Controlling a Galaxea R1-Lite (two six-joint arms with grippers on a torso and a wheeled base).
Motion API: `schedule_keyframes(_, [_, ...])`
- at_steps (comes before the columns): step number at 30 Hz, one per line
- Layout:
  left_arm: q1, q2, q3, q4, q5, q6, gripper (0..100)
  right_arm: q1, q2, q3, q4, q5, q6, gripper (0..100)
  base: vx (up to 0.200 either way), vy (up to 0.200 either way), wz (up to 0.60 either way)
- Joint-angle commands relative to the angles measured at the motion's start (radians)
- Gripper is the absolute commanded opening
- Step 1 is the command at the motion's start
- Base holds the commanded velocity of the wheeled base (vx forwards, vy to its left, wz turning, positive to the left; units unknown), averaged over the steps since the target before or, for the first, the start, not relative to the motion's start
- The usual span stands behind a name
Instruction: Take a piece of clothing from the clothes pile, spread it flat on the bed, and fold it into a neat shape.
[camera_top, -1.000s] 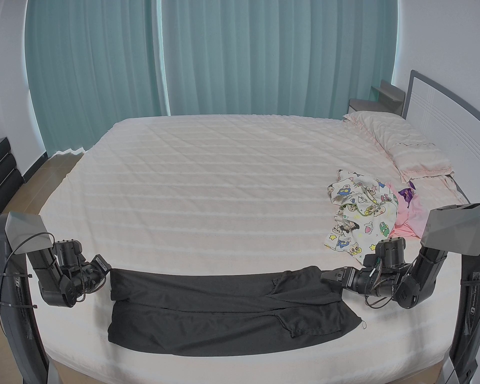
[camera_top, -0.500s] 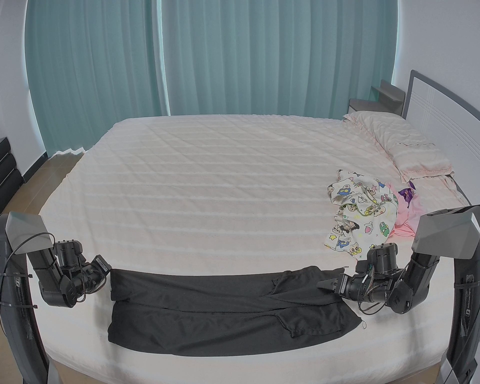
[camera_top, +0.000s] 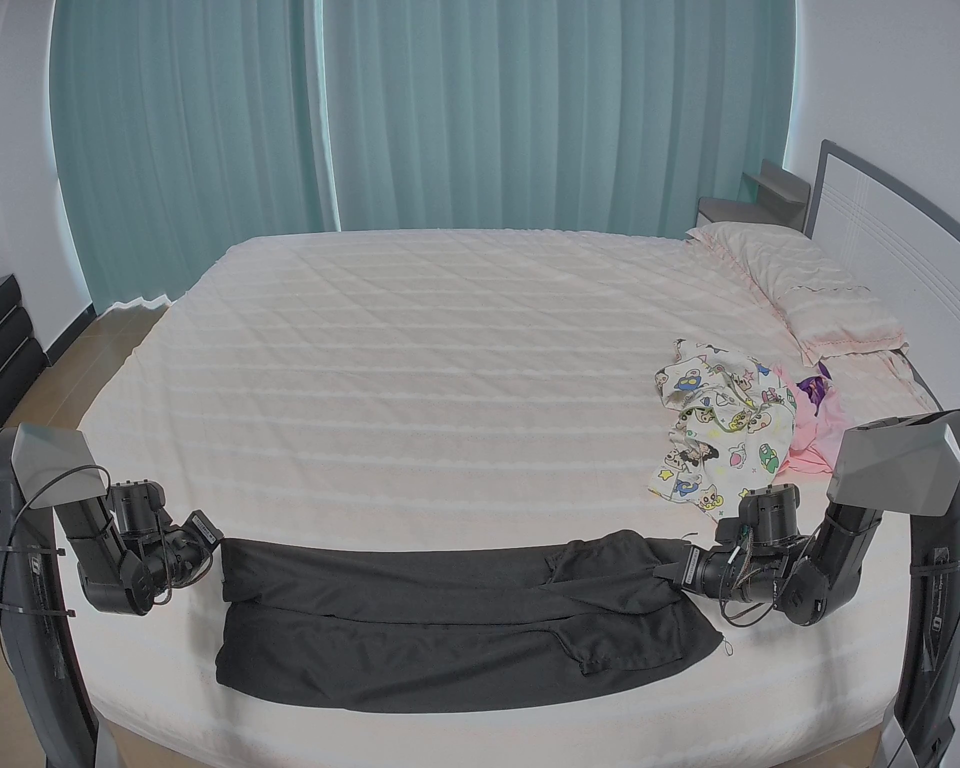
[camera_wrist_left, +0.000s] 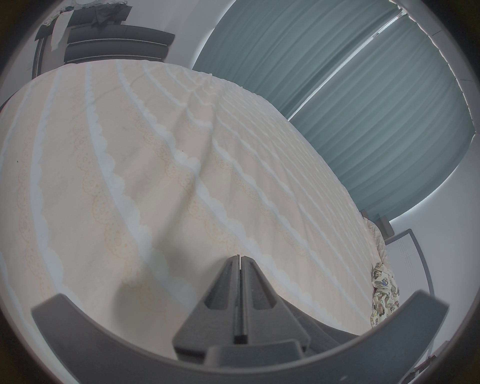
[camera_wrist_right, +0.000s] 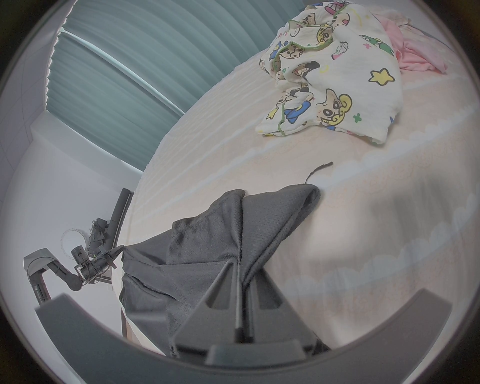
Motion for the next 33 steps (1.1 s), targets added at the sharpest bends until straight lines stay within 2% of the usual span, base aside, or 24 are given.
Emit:
schedule_keyframes(1, [-0.001,0.001,0.000,0.000,0.000,0.000,0,0.000,0.001,0.003,0.001,0.001,-0.007,0,0.000,0.000,0.00])
schedule_keyframes(2, [-0.001,0.003,0.000,0.000,0.000,0.000,0,0.002,0.003,0.005,0.001,0.001,-0.013,100,0.000,0.000,0.00])
schedule_keyframes(7, [-0.001,0.006,0.000,-0.002,0.000,0.005,0,-0.001,-0.016,0.008,-0.002,0.001,-0.018,100,0.000,0.000,0.00])
schedule_keyframes(13, [-0.001,0.006,-0.001,-0.002,0.000,0.005,0,0.002,-0.157,0.054,0.010,0.017,-0.004,100,0.000,0.000,0.00])
schedule_keyframes(21, [-0.001,0.006,-0.001,-0.002,0.000,0.005,0,0.012,-0.106,0.074,0.054,0.027,-0.027,100,0.000,0.000,0.00])
schedule_keyframes(25, [-0.001,0.006,-0.001,-0.002,0.000,0.005,0,0.011,-0.105,0.090,0.061,0.040,-0.082,100,0.000,0.000,0.00])
schedule_keyframes(33, [-0.001,0.006,-0.001,-0.002,0.000,0.005,0,0.012,-0.108,0.095,0.051,0.068,-0.085,100,0.000,0.000,0.00])
